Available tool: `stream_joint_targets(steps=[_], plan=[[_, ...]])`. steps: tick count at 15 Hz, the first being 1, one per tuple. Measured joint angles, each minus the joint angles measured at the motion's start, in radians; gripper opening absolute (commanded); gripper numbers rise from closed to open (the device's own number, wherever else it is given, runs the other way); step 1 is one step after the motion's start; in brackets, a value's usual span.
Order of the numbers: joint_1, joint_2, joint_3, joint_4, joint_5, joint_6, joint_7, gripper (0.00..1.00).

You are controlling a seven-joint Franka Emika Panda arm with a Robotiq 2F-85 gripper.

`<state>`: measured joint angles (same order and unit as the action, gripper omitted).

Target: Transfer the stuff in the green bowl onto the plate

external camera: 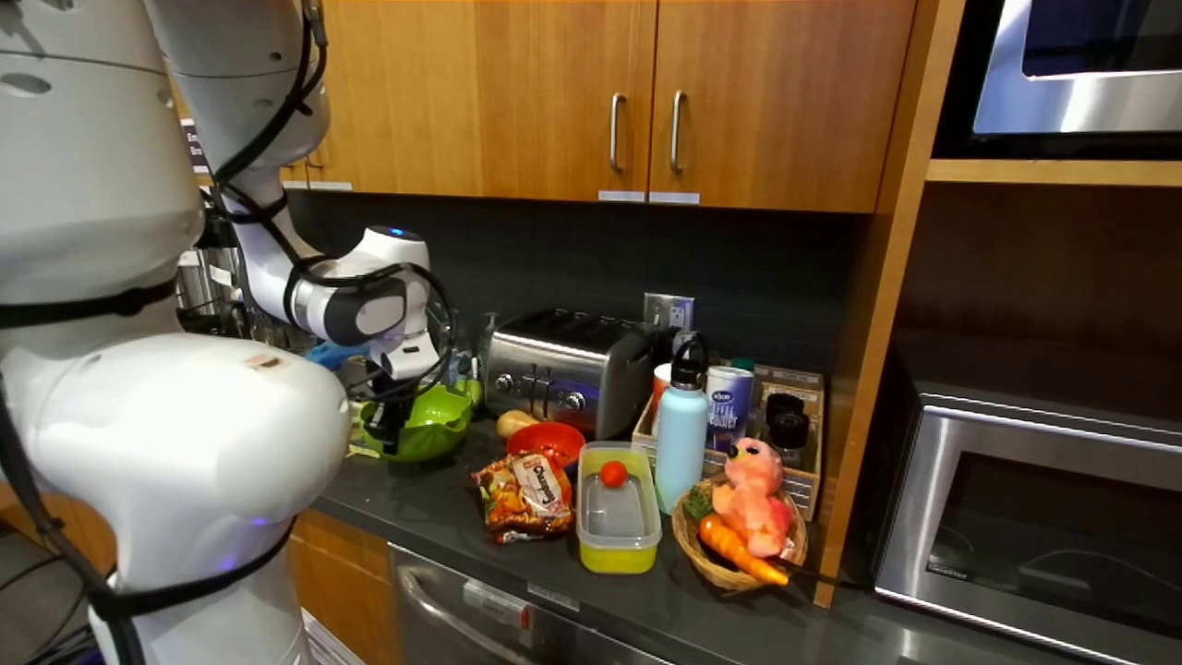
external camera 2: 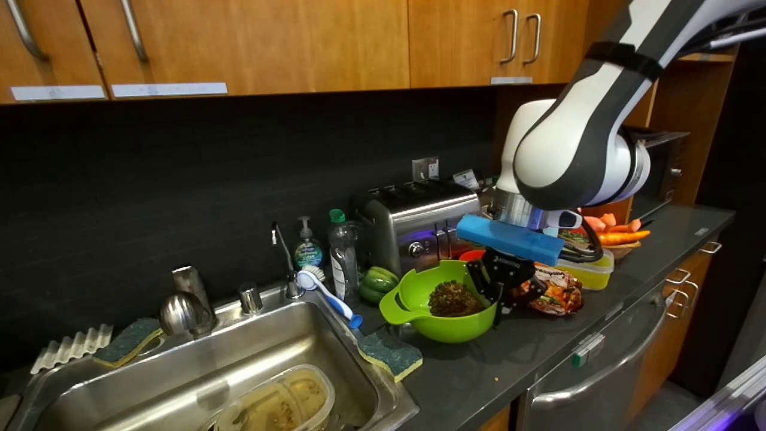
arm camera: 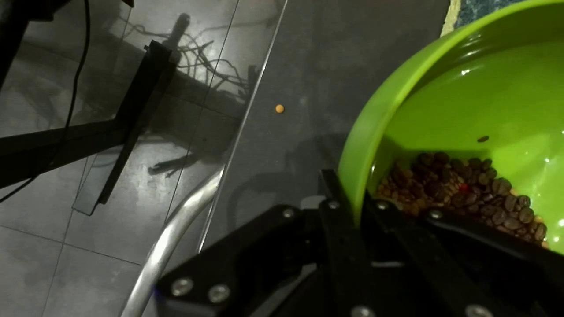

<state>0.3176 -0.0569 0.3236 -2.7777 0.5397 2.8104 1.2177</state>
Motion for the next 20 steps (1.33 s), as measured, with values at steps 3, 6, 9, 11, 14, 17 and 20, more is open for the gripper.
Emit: stream_joint_targets(steps=[3, 6, 9, 11, 14, 17, 20], plan=[[-0.001, 0.020, -0.001, 0.002, -0.001, 0.035, 0.000, 0.02], [-0.004, 0.050, -0.006, 0.001, -0.001, 0.063, -0.001, 0.02], [-0.005, 0.077, -0.006, 0.002, -0.001, 0.078, -0.002, 0.02], [-0.005, 0.088, -0.006, 0.002, -0.001, 0.082, -0.002, 0.16], [-0.005, 0.094, -0.006, 0.003, -0.001, 0.086, -0.002, 0.43], [-0.005, 0.094, -0.006, 0.007, -0.001, 0.090, -0.001, 0.62], [-0.004, 0.090, -0.004, 0.015, -0.001, 0.091, -0.001, 0.83]])
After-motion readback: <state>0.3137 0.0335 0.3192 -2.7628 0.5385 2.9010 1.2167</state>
